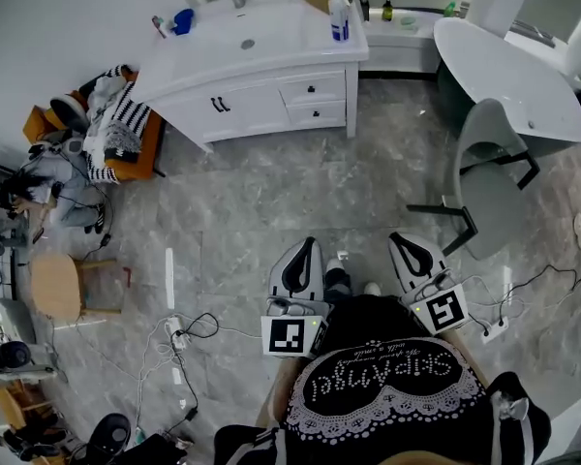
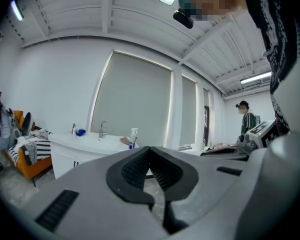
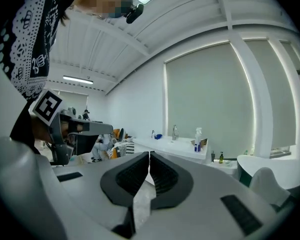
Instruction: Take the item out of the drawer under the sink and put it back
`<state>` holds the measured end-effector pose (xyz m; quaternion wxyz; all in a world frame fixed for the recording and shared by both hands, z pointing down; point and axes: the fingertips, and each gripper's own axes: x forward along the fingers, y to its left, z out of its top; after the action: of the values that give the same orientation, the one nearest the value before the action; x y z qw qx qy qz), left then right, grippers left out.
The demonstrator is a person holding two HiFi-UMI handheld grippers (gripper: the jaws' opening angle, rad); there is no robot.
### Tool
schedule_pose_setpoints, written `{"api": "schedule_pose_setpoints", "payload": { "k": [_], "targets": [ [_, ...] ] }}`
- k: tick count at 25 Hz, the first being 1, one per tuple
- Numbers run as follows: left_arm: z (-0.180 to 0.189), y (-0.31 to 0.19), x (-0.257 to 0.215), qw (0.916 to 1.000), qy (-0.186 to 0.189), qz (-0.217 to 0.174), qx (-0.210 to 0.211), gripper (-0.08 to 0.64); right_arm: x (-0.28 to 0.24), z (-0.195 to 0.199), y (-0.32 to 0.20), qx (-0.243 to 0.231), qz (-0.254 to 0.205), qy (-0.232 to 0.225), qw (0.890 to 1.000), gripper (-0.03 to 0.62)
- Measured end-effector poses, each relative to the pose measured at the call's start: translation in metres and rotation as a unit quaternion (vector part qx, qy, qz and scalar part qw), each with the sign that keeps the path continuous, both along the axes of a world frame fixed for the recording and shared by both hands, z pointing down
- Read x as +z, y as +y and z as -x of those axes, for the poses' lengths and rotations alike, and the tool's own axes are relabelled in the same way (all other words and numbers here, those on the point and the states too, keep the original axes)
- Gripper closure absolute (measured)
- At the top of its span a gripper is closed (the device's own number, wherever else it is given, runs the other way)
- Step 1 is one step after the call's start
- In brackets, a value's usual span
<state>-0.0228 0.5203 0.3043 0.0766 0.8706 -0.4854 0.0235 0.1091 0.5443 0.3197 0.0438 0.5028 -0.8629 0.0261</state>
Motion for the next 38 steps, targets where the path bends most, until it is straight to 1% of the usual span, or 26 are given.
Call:
{"api": "schedule_pose_setpoints", "payload": {
  "k": [2,9,17,21,23,27,31,38],
  "targets": [
    [0.009,-0.012,-0.001,1.0000,-0.006,0.001,0.004,0.555,0.000,0.009,-0.008,0.001,0.001,0.001,1.000,0.572],
    [0.033,-0.038,0.000,0.9999,-0.005,0.003,0.014,0.555,0.005,0.036,-0.034,0.014,0.014,-0.010,1.000,0.572],
    [0.057,-0.054,0.005,0.9999,0.000,0.010,-0.005,0.555,0.008,0.053,-0.053,0.010,0.020,-0.021,1.000,0.572],
    [0.061,-0.067,0.005,0.9999,-0.005,0.005,-0.013,0.555,0.011,0.056,-0.066,0.002,0.020,-0.028,0.999,0.572],
    [0.062,-0.073,0.011,0.9998,-0.006,0.013,-0.016,0.555,0.014,0.058,-0.072,-0.005,0.022,-0.034,0.999,0.572],
    [0.062,-0.091,0.022,0.9992,-0.012,0.034,-0.017,0.555,0.022,0.060,-0.093,-0.023,0.041,-0.045,0.998,0.572],
    [0.060,-0.123,0.030,0.9983,-0.014,0.050,-0.026,0.555,0.022,0.058,-0.128,-0.035,0.047,-0.056,0.997,0.572],
    [0.037,-0.187,0.022,0.9986,-0.004,0.040,-0.035,0.555,0.019,0.039,-0.197,-0.045,0.049,-0.053,0.996,0.572]
  ]
}}
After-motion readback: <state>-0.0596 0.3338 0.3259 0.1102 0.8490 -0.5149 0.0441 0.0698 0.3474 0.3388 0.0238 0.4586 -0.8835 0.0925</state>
